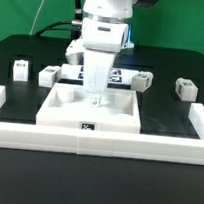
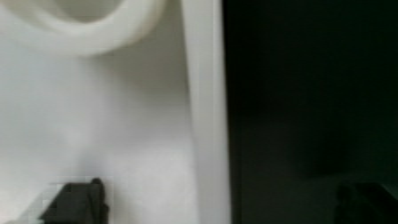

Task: Assemble one leg

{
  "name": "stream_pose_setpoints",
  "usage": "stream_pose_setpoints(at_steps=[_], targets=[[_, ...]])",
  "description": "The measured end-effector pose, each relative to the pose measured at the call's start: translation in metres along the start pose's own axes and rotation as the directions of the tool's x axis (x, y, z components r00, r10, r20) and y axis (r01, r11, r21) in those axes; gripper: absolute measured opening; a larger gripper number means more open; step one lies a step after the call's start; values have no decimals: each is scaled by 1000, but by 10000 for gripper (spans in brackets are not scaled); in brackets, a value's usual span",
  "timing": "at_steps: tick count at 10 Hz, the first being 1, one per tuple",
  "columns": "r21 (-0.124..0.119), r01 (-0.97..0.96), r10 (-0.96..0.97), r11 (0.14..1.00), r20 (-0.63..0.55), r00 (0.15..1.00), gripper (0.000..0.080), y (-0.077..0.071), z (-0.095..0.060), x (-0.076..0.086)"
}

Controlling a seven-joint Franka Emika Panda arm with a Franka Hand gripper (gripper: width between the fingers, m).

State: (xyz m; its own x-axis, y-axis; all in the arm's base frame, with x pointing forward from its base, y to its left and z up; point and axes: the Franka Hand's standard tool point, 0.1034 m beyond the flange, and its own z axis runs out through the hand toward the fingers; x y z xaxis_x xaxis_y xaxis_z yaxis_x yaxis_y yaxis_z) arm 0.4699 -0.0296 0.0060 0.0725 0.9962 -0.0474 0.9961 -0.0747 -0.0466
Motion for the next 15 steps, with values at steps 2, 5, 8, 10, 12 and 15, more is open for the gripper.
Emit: stream_pose_setpoints(at_steps=[2, 5, 8, 10, 12, 15], targets=[[1, 1, -1, 1000, 0, 1000, 344, -1, 0, 1], [1, 1, -1, 1000, 0, 1000, 72, -1, 0, 1], [-4, 1, -1, 1000, -1, 1000, 52, 1, 0, 1], [-5, 1, -1, 1000, -1, 1000, 52, 1, 0, 1], [-8, 24, -24, 1000, -9, 1000, 52, 1, -2, 15], [-12, 69, -70, 998, -30, 997, 52, 2, -5, 53]])
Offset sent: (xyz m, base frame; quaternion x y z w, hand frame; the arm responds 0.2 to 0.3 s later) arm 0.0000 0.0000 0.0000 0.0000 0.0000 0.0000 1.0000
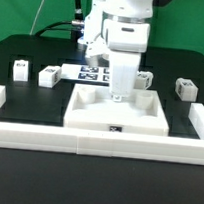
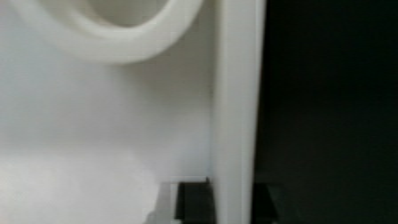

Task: Assemble one leg

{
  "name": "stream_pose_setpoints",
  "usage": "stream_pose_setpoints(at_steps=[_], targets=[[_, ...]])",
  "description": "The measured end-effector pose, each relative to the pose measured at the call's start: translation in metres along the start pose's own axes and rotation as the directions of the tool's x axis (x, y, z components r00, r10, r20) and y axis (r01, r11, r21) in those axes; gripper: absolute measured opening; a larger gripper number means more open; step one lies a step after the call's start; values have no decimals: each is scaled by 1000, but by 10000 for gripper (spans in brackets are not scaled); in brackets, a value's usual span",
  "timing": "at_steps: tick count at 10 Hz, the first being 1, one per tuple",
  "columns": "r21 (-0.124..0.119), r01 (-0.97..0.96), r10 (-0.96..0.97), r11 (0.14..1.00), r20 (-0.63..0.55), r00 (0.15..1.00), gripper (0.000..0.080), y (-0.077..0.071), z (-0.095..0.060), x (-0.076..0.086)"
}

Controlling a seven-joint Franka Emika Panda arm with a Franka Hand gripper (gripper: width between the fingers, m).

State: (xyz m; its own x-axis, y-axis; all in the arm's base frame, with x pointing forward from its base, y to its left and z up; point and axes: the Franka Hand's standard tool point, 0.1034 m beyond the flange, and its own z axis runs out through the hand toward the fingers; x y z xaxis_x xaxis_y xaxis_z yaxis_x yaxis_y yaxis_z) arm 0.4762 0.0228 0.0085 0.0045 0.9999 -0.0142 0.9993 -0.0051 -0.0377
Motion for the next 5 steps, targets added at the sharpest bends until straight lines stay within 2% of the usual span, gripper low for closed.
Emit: stream_pose_setpoints(at_steps=[3, 5], targets=[[-7, 42, -43, 999, -23, 999, 52, 17, 1, 33], [0, 39, -39, 999, -24, 999, 52, 23, 2, 38]])
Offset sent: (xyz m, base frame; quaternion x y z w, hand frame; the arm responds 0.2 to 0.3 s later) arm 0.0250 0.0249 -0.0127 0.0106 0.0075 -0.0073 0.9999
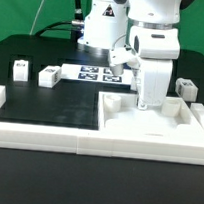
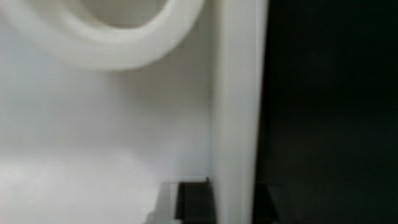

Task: Assemble one leg

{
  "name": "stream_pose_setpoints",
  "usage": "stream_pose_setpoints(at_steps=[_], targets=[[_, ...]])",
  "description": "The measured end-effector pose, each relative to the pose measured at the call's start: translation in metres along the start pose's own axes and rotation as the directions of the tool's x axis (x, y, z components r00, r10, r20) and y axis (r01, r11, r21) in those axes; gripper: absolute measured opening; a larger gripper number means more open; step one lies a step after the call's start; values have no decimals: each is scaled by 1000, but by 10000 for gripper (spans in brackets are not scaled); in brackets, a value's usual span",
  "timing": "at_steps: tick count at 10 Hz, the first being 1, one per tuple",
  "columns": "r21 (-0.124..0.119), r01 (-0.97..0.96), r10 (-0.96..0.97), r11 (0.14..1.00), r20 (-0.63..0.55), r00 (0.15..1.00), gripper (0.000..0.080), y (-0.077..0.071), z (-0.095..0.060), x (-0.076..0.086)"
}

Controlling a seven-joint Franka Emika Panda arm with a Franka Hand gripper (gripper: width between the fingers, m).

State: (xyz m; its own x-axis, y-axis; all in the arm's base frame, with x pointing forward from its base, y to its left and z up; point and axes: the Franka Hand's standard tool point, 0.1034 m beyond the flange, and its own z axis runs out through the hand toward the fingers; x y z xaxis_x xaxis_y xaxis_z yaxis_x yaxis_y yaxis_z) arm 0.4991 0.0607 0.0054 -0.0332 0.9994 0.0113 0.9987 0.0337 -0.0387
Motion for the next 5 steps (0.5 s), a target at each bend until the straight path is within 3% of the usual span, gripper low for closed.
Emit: stream_pose_setpoints(at_steps=[1, 5], targets=[[13, -5, 5, 1000, 3, 1000, 52, 1, 0, 2], [21, -64, 63, 998, 10, 998, 52, 4, -3, 12]])
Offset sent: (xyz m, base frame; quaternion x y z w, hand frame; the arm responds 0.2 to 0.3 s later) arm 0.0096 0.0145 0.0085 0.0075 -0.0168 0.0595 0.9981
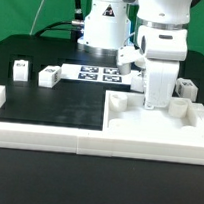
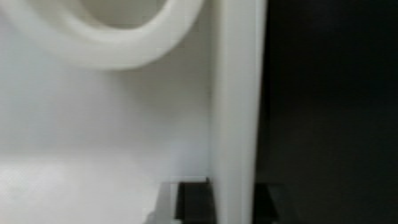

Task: Assemble one leg

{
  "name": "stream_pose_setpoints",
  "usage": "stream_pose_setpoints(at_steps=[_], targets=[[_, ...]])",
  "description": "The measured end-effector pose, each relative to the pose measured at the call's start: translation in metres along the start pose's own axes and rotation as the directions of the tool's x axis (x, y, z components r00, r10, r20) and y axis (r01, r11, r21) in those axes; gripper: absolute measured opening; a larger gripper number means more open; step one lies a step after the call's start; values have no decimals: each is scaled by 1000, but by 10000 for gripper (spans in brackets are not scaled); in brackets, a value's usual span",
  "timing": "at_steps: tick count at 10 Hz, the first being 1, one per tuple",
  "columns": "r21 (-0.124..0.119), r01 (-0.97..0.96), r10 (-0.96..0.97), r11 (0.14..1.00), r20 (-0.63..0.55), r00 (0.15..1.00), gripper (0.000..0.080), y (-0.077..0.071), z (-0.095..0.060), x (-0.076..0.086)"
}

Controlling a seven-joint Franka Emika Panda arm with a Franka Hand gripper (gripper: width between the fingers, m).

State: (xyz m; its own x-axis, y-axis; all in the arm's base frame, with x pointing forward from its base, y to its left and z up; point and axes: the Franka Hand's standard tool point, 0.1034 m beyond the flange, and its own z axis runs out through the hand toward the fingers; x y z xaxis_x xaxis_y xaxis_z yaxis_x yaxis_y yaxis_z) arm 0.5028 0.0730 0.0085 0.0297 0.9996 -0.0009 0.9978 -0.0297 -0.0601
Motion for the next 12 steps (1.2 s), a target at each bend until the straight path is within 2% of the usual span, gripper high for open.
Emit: stream_pose_setpoints(at_steps=[4, 5, 7, 8, 9, 12], targets=[[0, -11, 11, 1000, 0, 1000, 52, 0, 0, 0], [0, -11, 11, 1000, 0, 1000, 126, 0, 0, 0], [1, -12, 12, 1000, 0, 1000, 464, 0, 0, 0], [1, -12, 12, 1000, 0, 1000, 464, 0, 0, 0], [1, -12, 12, 1000, 0, 1000, 611, 0, 0, 0], [1, -12, 12, 1000, 0, 1000, 642, 0, 0, 0]])
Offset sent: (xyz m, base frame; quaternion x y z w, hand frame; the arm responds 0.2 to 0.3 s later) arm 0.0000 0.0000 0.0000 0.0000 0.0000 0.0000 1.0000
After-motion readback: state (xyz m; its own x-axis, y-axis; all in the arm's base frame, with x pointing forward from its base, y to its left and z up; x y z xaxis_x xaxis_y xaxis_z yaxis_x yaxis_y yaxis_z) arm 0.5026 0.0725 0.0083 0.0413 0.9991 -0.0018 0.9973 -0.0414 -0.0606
